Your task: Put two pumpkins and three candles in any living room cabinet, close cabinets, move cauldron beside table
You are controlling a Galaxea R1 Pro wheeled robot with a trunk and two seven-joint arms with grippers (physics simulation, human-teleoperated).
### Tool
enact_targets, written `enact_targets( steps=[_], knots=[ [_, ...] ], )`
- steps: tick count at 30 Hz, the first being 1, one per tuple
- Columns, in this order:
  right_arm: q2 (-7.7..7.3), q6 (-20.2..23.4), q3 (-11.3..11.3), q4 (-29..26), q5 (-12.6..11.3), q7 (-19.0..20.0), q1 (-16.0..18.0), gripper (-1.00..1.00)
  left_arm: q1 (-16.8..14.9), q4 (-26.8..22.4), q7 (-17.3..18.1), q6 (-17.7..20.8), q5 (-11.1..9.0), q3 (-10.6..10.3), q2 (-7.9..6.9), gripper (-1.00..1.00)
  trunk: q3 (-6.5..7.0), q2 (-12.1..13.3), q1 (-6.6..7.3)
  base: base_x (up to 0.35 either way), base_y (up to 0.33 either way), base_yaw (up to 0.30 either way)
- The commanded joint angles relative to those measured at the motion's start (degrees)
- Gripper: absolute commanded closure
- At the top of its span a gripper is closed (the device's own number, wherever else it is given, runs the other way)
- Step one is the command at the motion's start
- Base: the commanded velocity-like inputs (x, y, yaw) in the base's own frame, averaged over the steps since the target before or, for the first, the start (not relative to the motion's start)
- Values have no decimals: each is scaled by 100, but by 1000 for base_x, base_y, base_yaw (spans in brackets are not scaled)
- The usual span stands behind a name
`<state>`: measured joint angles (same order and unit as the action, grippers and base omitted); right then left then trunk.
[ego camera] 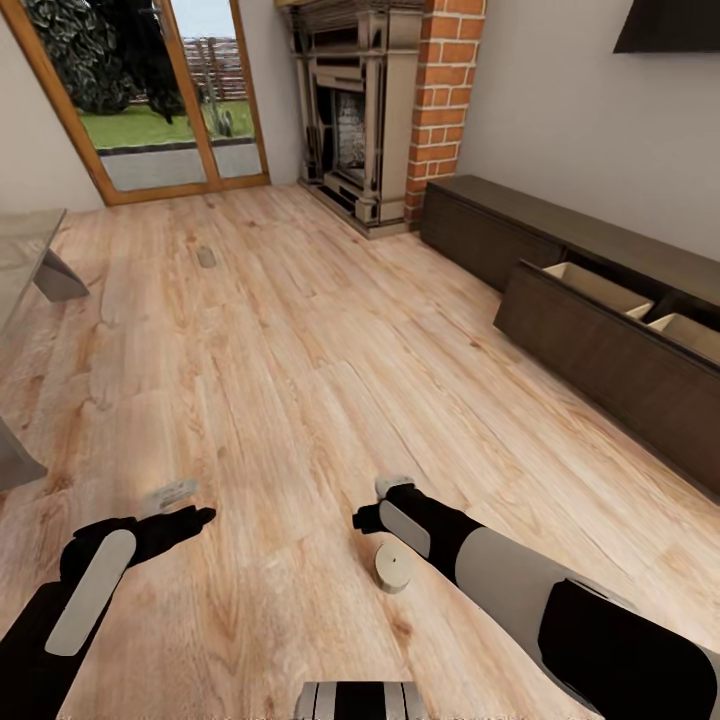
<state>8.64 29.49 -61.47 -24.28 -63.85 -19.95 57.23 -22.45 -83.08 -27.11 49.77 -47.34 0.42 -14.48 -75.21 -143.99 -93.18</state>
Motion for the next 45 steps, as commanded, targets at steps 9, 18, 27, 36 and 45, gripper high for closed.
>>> enact_targets(
  steps=[9, 18, 27, 36, 45],
  knots=[
    [-11, 4, -40, -7, -49, -36, 7, -100, 270, -592, 66, 716, -2379, 452, -267, -100, -205, -14, -22, 0, 0, 0],
    [-12, 4, -40, -7, -48, -35, 7, -100, 535, -596, 343, 752, -4845, 554, -1027, -100, -404, -26, -45, 0, 0, 0],
    [-12, 4, -40, 2, -53, -35, 7, -100, 576, -593, 355, 753, -5187, 531, -1114, -100, -426, -28, -48, 0, 0, 0],
    [-12, -4, -40, 34, -70, -60, 7, -100, 597, -541, 355, 756, -5224, 523, -1105, -100, -426, -28, -48, 0, 0, 0],
    [-12, 7, -40, 88, -70, -61, 7, -100, 775, -508, 894, 753, -5155, 511, -1117, -100, -426, -28, -48, 115, 0, 0]
  ],
)
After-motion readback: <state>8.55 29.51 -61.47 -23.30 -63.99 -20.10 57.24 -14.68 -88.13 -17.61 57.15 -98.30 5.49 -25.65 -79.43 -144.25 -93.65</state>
